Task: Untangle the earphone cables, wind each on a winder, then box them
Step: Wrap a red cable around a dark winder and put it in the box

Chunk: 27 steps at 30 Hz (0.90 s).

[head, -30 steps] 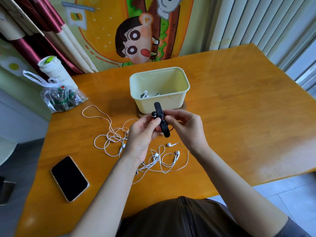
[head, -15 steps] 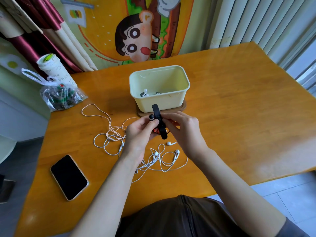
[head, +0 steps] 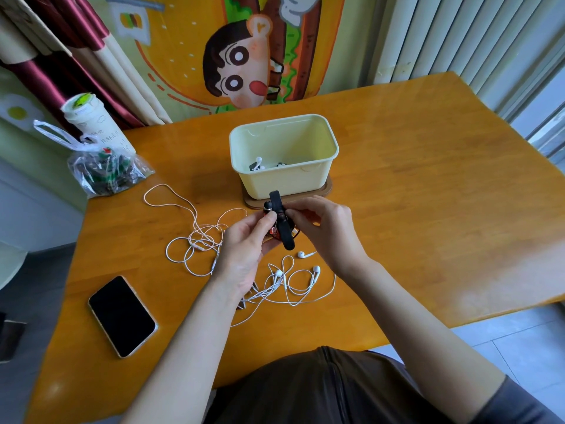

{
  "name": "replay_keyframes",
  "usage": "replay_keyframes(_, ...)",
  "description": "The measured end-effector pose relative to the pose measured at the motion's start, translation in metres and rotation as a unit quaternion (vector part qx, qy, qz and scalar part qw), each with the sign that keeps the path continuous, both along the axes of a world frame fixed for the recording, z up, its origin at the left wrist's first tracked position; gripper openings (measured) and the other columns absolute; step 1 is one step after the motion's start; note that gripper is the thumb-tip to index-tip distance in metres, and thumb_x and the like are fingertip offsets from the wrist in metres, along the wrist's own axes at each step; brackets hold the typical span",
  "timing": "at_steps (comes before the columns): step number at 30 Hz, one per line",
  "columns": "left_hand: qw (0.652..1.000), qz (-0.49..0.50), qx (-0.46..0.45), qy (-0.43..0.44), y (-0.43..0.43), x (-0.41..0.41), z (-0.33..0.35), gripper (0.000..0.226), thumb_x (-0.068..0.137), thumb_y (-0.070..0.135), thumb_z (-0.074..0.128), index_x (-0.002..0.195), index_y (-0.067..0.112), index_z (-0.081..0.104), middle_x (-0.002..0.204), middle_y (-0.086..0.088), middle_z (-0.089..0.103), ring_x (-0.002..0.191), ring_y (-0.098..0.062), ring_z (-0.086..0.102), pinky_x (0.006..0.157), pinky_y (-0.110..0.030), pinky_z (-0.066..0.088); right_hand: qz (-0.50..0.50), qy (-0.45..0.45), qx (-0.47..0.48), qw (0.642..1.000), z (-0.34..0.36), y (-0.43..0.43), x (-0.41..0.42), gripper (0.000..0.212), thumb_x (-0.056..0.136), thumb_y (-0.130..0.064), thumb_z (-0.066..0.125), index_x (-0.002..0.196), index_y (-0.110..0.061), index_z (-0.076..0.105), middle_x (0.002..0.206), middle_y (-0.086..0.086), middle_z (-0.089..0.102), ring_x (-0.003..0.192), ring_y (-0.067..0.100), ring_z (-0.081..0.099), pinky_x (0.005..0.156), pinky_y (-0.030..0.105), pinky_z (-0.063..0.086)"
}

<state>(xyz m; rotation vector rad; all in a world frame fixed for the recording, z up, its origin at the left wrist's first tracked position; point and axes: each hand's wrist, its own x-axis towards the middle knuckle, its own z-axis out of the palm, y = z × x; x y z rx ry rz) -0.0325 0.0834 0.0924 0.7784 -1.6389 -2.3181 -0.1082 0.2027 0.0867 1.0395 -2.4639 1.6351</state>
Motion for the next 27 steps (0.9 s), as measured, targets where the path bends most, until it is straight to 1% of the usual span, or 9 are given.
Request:
replay_keyframes(5, 1.0, 0.001, 0.002, -0.012, 0.0, 0.0, -0.005, 0.015, 0.093, 0.017, 0.053, 0.1, 0.013, 0.066, 0.087, -0.002, 0.072, 0.086, -0.011, 0.069, 0.069, -0.02, 0.054, -0.004, 0.028, -0.002, 1.0, -0.006, -0.001, 0.002, 0.015, 0.087, -0.008, 0.064, 0.1, -0.009, 0.071, 0.09, -0.002, 0.067, 0.079, 0.003, 0.059, 0.073, 0.01, 0.048)
replay_keyframes(9, 1.0, -0.016, -0.012, -0.02, -0.001, -0.001, -0.005, 0.016, 0.095, 0.011, 0.052, 0.099, 0.013, 0.067, 0.09, -0.004, 0.072, 0.09, -0.014, 0.068, 0.073, -0.024, 0.056, -0.025, 0.015, -0.014, 0.999, -0.012, 0.001, 0.004, 0.015, 0.086, -0.008, 0.066, 0.1, -0.008, 0.071, 0.089, -0.008, 0.064, 0.078, 0.006, 0.062, 0.073, 0.014, 0.051)
replay_keyframes(11, 1.0, -0.013, -0.005, -0.025, -0.002, -0.002, -0.004, 0.017, 0.095, 0.007, 0.052, 0.097, 0.013, 0.067, 0.089, -0.004, 0.072, 0.092, -0.015, 0.067, 0.076, -0.027, 0.056, -0.025, 0.01, -0.013, 1.0, -0.014, 0.001, 0.005, 0.016, 0.086, -0.008, 0.066, 0.101, -0.008, 0.071, 0.091, -0.005, 0.067, 0.079, 0.007, 0.064, 0.074, 0.017, 0.053)
replay_keyframes(14, 0.999, -0.016, 0.016, -0.024, -0.003, -0.004, -0.002, 0.016, 0.094, 0.005, 0.052, 0.097, 0.01, 0.067, 0.087, -0.004, 0.071, 0.093, -0.016, 0.066, 0.082, -0.031, 0.056, -0.027, 0.012, -0.018, 0.999, -0.014, 0.0, 0.004, 0.017, 0.086, -0.008, 0.065, 0.102, -0.007, 0.071, 0.092, -0.002, 0.068, 0.08, 0.007, 0.064, 0.075, 0.015, 0.052)
replay_keyframes(16, 1.0, -0.015, 0.012, -0.024, -0.004, -0.005, -0.001, 0.016, 0.093, 0.005, 0.053, 0.097, 0.01, 0.067, 0.084, -0.002, 0.072, 0.088, -0.013, 0.068, 0.078, -0.028, 0.056, -0.029, 0.013, -0.022, 0.999, -0.014, -0.002, 0.003, 0.017, 0.086, -0.007, 0.066, 0.101, -0.007, 0.071, 0.092, -0.003, 0.068, 0.08, 0.007, 0.064, 0.076, 0.015, 0.053)
replay_keyframes(18, 1.0, -0.011, 0.005, -0.024, -0.005, -0.007, -0.002, 0.016, 0.092, 0.004, 0.053, 0.094, 0.012, 0.068, 0.082, -0.001, 0.073, 0.082, -0.01, 0.069, 0.071, -0.024, 0.056, -0.027, 0.013, -0.024, 0.999, -0.015, -0.003, 0.002, 0.016, 0.085, -0.008, 0.066, 0.101, -0.007, 0.071, 0.091, -0.003, 0.068, 0.08, 0.007, 0.065, 0.075, 0.017, 0.053)
replay_keyframes(20, 1.0, -0.015, 0.001, -0.025, -0.006, -0.008, -0.003, 0.017, 0.092, 0.003, 0.053, 0.093, 0.012, 0.067, 0.08, 0.0, 0.073, 0.078, -0.008, 0.069, 0.068, -0.022, 0.055, -0.026, 0.004, -0.028, 0.999, -0.016, -0.003, 0.001, 0.016, 0.085, -0.008, 0.066, 0.1, -0.008, 0.071, 0.09, -0.003, 0.068, 0.079, 0.008, 0.065, 0.074, 0.02, 0.054)
replay_keyframes(24, 0.999, -0.022, 0.011, -0.029, -0.009, -0.009, -0.007, 0.019, 0.093, 0.002, 0.052, 0.092, 0.013, 0.068, 0.079, 0.001, 0.074, 0.078, -0.009, 0.07, 0.067, -0.022, 0.056, -0.019, -0.044, -0.029, 0.998, -0.019, -0.002, -0.002, 0.015, 0.086, -0.008, 0.065, 0.1, -0.01, 0.071, 0.088, -0.003, 0.068, 0.08, 0.008, 0.065, 0.073, 0.024, 0.055)
replay_keyframes(27, 0.998, -0.019, 0.045, -0.029, -0.011, -0.01, -0.011, 0.021, 0.092, -0.001, 0.052, 0.093, 0.012, 0.068, 0.085, -0.002, 0.074, 0.082, -0.011, 0.07, 0.067, -0.022, 0.056, -0.018, -0.089, -0.025, 0.996, -0.02, -0.004, -0.004, 0.016, 0.086, -0.008, 0.065, 0.099, -0.015, 0.071, 0.089, -0.004, 0.069, 0.081, 0.008, 0.066, 0.074, 0.026, 0.055)
